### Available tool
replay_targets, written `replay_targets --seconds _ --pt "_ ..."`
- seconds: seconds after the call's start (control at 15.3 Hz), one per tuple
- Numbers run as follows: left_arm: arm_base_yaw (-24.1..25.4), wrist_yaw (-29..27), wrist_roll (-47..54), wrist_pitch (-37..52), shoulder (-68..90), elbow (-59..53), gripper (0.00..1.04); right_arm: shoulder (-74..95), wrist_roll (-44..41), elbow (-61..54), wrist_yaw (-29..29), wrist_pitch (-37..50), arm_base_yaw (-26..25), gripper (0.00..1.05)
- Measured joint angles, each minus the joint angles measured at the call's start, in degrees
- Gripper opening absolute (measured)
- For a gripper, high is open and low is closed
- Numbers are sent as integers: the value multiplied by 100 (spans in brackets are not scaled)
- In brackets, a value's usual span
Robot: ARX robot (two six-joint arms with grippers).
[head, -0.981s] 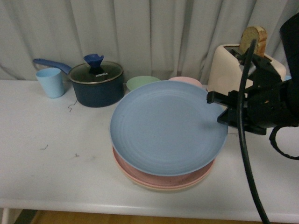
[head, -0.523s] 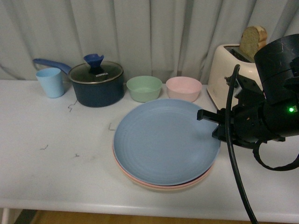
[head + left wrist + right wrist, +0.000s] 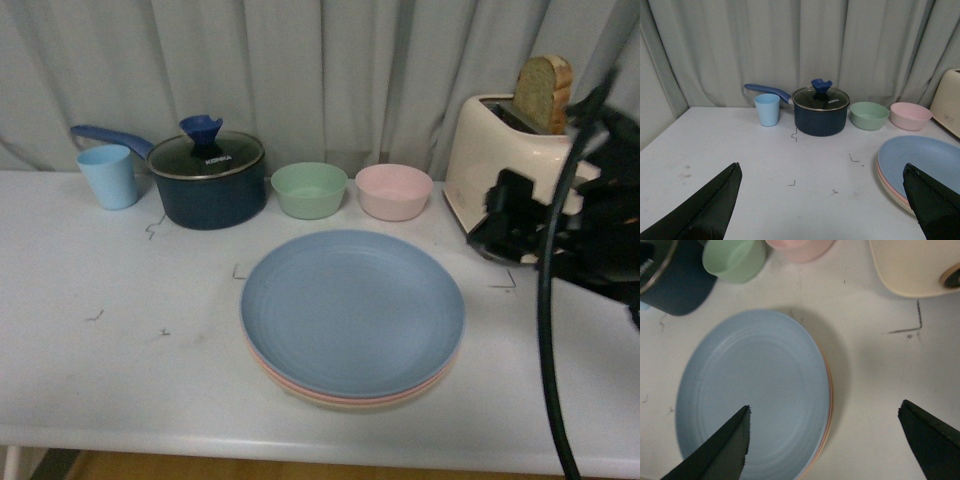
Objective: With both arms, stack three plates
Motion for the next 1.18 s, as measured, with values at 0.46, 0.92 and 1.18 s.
replay_targets --seconds 0.46,0.92,1.18 --pt "0 -2 0 -2 0 0 98 -560 -1799 -2179 1845 4754 -116 60" --pt "0 0 0 0 0 0 98 -2920 -2212 -4022 1508 5034 -568 2" --pt "0 2 0 0 0 0 98 -4151 -2214 -4577 1095 4291 -997 2"
